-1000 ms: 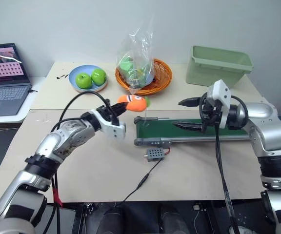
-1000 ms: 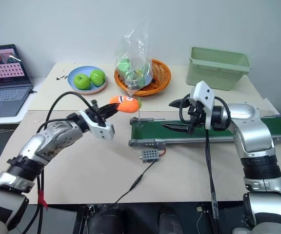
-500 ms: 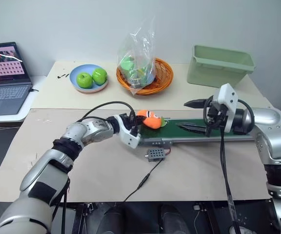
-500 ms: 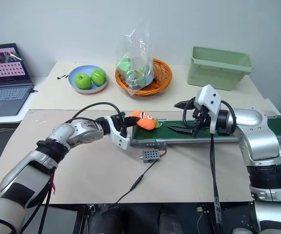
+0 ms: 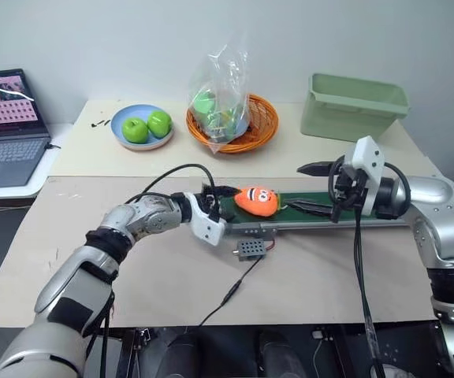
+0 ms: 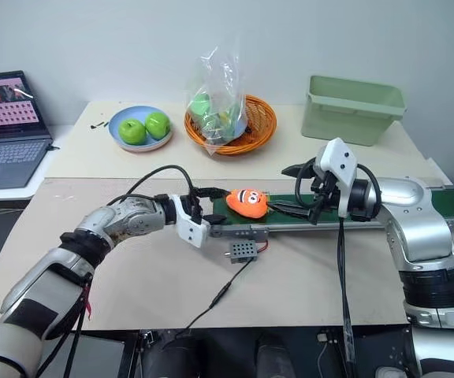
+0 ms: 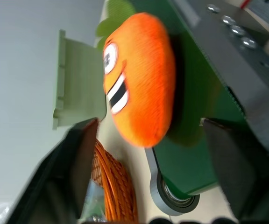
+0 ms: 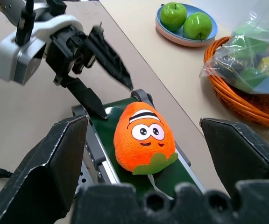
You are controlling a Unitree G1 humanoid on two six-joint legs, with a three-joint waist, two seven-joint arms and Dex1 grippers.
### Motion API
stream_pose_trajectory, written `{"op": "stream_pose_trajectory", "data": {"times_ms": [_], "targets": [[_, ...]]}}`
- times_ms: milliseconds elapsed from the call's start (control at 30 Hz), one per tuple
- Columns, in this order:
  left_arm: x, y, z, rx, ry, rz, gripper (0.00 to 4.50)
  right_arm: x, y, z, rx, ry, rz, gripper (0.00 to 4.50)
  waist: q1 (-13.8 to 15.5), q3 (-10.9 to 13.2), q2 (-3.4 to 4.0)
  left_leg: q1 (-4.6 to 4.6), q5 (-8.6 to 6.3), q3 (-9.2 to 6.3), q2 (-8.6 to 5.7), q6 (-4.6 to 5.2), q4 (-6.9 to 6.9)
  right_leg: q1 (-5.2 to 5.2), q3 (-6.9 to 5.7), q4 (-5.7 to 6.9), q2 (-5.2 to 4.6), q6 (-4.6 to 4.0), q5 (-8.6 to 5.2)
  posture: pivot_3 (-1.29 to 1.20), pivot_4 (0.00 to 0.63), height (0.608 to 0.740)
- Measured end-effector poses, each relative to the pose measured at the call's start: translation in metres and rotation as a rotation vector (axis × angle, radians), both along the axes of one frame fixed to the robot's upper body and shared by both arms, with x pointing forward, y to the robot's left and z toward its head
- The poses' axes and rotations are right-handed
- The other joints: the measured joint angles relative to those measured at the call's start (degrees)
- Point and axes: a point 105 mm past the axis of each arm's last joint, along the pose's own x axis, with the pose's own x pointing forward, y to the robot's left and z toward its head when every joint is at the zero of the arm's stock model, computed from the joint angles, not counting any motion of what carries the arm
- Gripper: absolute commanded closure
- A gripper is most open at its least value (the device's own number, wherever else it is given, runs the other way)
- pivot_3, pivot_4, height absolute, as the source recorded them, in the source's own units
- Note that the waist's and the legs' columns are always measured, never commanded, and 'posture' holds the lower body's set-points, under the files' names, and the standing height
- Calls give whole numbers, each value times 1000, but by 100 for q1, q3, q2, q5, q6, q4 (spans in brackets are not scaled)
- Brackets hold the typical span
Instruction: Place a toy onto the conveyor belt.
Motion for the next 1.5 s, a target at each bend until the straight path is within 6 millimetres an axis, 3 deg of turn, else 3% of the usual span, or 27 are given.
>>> {"op": "stream_pose_trajectory", "data": {"times_ms": [200,300,433,633,833,967,1133,1500], "targets": [[6,34,0,-331,510,265,61,1,1,0,-2,6,6,0,-76,1,5,-2,0,-4,5,0,3,-3,1,9,3,0,0,0,150,740],[-3,42,30,-575,804,272,61,2,3,4,-6,0,24,0,-77,1,5,-10,-1,-13,6,2,12,-5,-1,11,3,1,-1,0,150,740],[-23,47,69,-720,942,186,61,4,4,11,-10,-7,44,0,-73,1,6,-6,-1,-16,4,2,13,-2,-1,9,3,1,-1,0,150,740],[-46,54,71,-748,1054,177,61,2,12,23,10,-25,108,0,-63,1,6,1,-1,-14,5,2,13,3,-1,4,5,1,-1,0,150,740],[-56,62,70,-731,1048,204,61,1,18,30,44,-29,149,0,-55,2,6,3,-1,-11,4,2,13,3,1,2,4,0,-1,0,150,740],[-55,69,63,-717,1024,264,61,4,17,32,53,-22,152,0,-54,2,6,3,-1,-9,4,2,13,3,1,0,4,0,-1,0,150,740],[-53,77,72,-763,978,287,61,4,18,34,55,-19,163,0,-53,2,6,2,-1,-9,4,2,12,3,1,1,3,0,-1,0,150,740],[-52,69,76,-819,983,291,61,2,20,27,65,-2,171,0,-54,2,6,2,-1,-9,4,2,12,2,2,2,4,-1,-1,0,150,740]]}}
